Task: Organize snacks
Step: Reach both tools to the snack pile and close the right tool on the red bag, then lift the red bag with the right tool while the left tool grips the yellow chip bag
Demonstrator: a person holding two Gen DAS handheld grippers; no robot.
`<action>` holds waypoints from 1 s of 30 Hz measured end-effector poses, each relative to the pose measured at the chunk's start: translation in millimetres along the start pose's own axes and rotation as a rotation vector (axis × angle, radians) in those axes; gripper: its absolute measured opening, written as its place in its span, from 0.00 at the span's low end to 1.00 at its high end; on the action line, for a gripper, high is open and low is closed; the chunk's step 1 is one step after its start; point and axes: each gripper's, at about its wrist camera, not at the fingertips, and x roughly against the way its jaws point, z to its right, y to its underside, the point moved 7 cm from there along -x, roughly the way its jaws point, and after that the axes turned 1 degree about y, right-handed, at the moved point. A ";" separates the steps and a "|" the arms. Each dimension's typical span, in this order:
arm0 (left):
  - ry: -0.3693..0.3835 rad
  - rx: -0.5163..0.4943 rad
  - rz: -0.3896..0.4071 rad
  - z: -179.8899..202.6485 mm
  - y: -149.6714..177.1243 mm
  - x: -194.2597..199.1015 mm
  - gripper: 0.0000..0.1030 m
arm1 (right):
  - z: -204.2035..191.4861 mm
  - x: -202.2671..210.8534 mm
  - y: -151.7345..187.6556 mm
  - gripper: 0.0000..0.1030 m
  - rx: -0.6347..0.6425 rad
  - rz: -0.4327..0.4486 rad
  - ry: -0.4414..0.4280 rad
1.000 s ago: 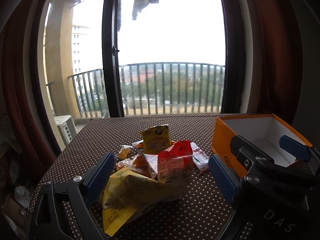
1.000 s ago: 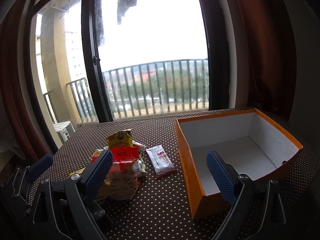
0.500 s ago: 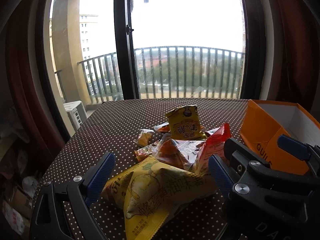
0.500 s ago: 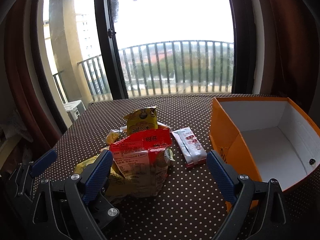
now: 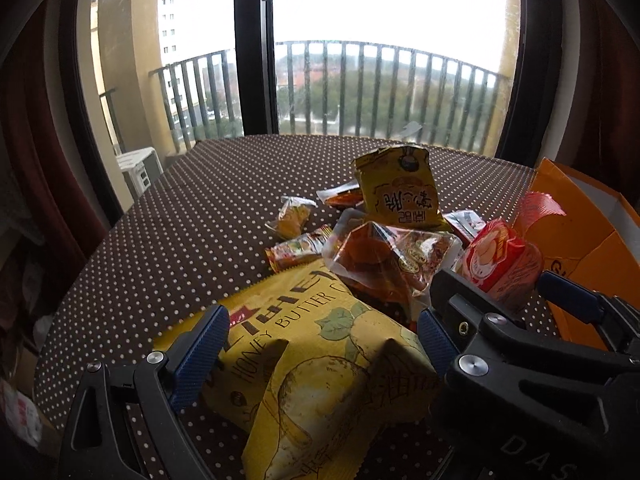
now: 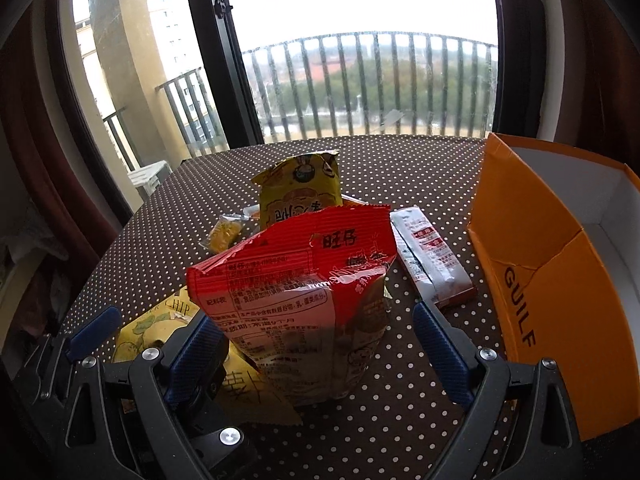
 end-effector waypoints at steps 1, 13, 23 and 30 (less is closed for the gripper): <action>0.003 0.005 -0.013 0.1 2.1 -3.8 0.93 | -0.2 -3.5 1.3 0.93 0.000 -0.013 -0.002; -0.008 -0.028 -0.018 10.6 8.2 -11.4 0.87 | -1.0 -18.0 8.4 0.73 0.028 -0.040 -0.007; -0.007 -0.069 0.001 17.1 8.8 -1.5 0.63 | -0.9 -9.8 11.9 0.55 0.039 -0.038 -0.014; -0.012 -0.076 0.027 16.8 7.8 5.9 0.45 | -0.8 -2.9 12.9 0.53 0.040 -0.030 -0.023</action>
